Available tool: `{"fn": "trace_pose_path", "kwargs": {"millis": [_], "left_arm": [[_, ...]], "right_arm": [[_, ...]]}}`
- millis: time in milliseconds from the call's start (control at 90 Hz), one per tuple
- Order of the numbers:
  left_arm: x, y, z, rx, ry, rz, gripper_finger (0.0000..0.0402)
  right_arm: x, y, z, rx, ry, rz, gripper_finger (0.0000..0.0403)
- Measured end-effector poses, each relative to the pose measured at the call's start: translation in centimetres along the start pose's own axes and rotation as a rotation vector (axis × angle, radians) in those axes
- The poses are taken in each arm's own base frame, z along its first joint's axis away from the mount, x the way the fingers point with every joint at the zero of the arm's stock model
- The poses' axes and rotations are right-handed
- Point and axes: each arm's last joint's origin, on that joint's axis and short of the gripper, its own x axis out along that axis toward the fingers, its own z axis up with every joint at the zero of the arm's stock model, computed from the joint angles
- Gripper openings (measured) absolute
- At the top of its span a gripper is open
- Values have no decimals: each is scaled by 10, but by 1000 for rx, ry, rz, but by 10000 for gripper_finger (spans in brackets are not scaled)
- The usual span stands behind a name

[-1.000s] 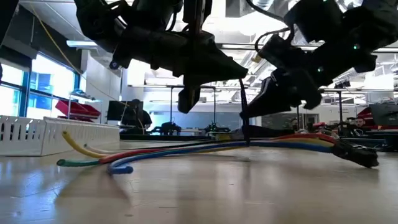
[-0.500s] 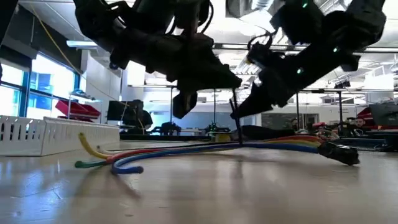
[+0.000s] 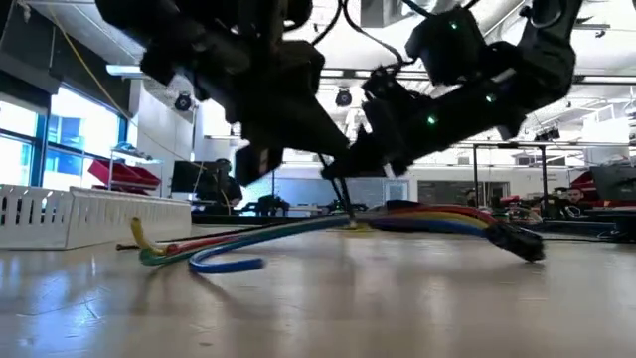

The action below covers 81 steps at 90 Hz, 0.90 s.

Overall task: Ziptie cables
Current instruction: Wrap the cables together using a black zip tie

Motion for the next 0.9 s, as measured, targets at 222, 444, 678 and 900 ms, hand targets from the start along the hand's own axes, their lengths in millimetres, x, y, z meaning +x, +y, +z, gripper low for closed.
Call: {"fn": "trace_pose_path", "kwargs": {"millis": [222, 444, 678, 900], "left_arm": [[-8, -14, -4, 8, -4, -22, 0], [-8, -17, -21, 4, 92, 35, 0], [-8, -15, -27, -5, 145, 54, 0], [-8, -13, -22, 15, 122, 50, 0]], "right_arm": [[5, 7, 20, 39, -93, 85, 0], [-4, 26, 10, 78, -31, 171, 0], [-18, 34, -17, 86, 65, 112, 0], [-10, 21, -30, 58, 94, 55, 0]]}}
